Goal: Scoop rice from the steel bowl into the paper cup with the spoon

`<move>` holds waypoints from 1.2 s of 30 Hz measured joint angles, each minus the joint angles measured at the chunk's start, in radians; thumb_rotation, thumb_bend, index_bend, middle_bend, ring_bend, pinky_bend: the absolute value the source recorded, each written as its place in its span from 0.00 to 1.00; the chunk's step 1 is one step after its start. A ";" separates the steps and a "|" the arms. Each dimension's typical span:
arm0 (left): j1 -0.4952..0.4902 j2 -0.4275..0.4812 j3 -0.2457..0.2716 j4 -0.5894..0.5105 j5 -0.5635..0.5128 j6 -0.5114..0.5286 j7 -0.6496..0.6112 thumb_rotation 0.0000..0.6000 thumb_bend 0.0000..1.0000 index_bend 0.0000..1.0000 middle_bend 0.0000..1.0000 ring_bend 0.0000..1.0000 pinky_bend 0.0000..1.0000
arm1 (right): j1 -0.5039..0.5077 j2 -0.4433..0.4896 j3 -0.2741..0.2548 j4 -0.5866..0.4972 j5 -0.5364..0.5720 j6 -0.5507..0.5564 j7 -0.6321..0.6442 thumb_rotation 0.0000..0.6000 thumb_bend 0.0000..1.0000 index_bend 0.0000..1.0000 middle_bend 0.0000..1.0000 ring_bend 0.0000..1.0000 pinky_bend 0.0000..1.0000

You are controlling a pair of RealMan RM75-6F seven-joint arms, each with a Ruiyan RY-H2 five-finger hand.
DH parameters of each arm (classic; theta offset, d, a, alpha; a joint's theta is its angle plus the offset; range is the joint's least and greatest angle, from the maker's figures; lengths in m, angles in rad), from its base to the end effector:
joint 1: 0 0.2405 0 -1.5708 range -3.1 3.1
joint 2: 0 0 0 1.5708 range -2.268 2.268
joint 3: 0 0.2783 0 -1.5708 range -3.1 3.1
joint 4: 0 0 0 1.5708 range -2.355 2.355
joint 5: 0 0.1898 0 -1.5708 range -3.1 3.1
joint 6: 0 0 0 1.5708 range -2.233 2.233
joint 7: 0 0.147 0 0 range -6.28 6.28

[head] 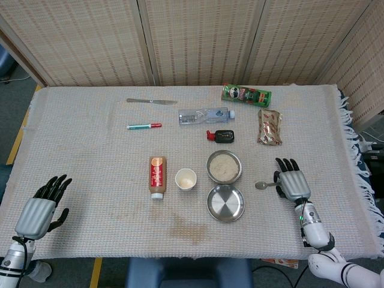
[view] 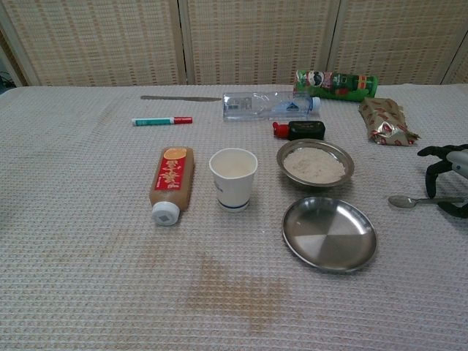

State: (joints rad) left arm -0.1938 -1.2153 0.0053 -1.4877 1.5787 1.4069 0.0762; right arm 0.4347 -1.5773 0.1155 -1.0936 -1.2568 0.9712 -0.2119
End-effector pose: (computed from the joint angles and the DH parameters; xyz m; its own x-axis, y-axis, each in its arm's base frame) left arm -0.3166 0.2088 0.1426 0.5106 0.0702 0.8569 0.8504 -0.1884 -0.4913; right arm -0.3358 -0.3109 0.0274 0.5681 -0.2926 0.7692 -0.8178 -0.0967 0.5673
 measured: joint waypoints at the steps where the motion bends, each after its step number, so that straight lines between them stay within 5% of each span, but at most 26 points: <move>1: 0.000 0.000 0.000 0.000 0.000 -0.001 0.000 1.00 0.43 0.00 0.00 0.00 0.21 | 0.000 0.000 0.000 0.000 0.000 0.001 -0.001 1.00 0.33 0.49 0.03 0.00 0.00; 36: -0.003 0.005 0.005 -0.003 0.001 -0.006 -0.007 1.00 0.43 0.00 0.00 0.00 0.21 | 0.007 -0.019 -0.009 0.013 0.016 -0.002 -0.004 1.00 0.33 0.56 0.03 0.00 0.00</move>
State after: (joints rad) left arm -0.1966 -1.2099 0.0108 -1.4906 1.5800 1.4006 0.0691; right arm 0.4415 -1.5966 0.1065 -1.0808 -1.2413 0.9697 -0.2162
